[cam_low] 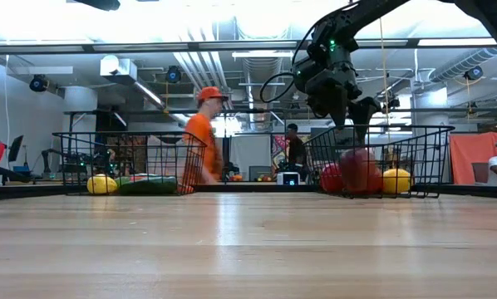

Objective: Sort produce into baskets
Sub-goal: Put the yellow bell pepper into the left black wire basket

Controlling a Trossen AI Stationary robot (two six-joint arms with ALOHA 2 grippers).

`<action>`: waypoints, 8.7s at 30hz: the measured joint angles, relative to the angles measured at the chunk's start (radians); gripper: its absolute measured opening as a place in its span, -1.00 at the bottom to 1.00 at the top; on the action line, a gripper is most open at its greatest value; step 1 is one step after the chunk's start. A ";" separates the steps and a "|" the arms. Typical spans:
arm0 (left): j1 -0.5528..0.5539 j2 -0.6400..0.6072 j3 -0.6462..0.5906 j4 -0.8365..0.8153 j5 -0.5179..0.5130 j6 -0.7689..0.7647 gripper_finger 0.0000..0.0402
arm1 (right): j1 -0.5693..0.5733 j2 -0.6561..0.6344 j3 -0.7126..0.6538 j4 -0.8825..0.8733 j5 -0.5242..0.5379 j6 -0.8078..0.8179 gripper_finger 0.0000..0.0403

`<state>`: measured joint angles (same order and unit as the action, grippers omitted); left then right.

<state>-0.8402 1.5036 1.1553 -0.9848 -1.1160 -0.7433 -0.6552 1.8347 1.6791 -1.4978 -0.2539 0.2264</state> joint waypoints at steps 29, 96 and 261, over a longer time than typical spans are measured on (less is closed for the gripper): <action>0.000 0.000 0.056 -0.002 0.519 -0.070 0.01 | 0.258 -0.315 0.051 0.249 0.233 0.115 0.56; -0.142 0.132 -0.090 0.178 0.759 -0.242 0.81 | 1.044 -0.196 -0.145 0.779 0.752 0.302 0.51; 1.621 0.226 0.060 0.345 1.069 1.574 0.48 | 1.067 -0.197 -0.227 0.800 0.752 0.286 0.51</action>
<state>0.7811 1.7292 1.2152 -0.6394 -0.0467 0.8303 0.4118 1.6379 1.4525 -0.6976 0.4984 0.5125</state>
